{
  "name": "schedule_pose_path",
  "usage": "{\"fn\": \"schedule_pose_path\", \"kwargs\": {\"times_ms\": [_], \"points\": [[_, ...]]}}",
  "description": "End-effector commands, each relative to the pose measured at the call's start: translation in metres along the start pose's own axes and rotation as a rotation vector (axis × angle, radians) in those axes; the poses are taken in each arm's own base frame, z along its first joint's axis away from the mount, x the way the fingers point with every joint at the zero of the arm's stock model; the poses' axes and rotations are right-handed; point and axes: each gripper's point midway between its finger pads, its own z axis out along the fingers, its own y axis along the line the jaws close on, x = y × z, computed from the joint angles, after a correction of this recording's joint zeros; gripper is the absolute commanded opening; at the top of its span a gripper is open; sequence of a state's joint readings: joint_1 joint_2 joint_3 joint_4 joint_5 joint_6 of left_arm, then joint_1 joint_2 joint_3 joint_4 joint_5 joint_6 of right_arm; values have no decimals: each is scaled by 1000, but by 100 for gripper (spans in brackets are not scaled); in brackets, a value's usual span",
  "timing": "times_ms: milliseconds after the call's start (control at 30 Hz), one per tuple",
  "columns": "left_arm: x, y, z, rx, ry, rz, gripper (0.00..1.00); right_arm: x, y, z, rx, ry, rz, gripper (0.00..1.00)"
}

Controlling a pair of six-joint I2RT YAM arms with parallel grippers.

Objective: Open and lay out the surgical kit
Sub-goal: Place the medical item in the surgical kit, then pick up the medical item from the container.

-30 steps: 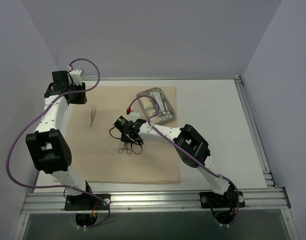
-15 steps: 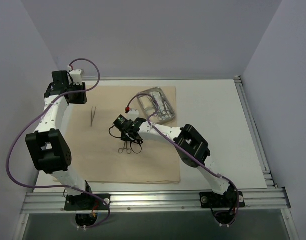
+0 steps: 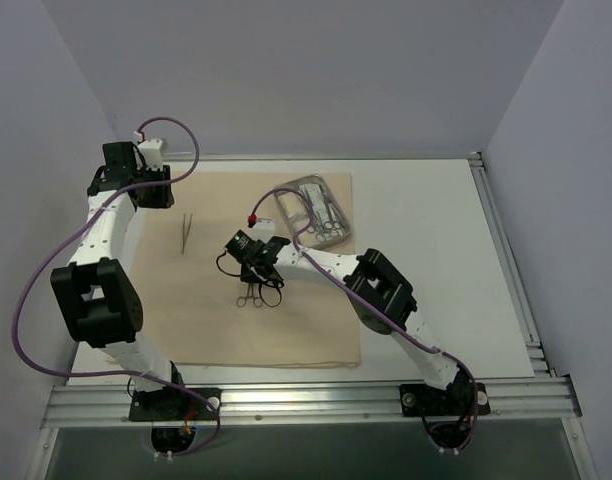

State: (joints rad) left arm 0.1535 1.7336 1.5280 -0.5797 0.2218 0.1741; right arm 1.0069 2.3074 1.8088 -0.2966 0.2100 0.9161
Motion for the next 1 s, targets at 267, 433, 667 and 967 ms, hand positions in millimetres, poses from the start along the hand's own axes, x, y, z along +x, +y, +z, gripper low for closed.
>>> {"fn": "schedule_pose_path", "kwargs": {"times_ms": [267, 433, 667, 967], "points": [[-17, 0, -8, 16, -57, 18, 43, -27, 0, -15, 27, -64, -8, 20], [-20, 0, -11, 16, -56, 23, 43, -85, 31, -66, -78, -197, -130, 31], [-23, 0, -18, 21, -38, 51, 43, -185, -18, -118, -169, -288, -224, 36], [-22, -10, -28, 83, 24, 64, 44, -257, -138, -69, 4, -247, -330, 17]]}}
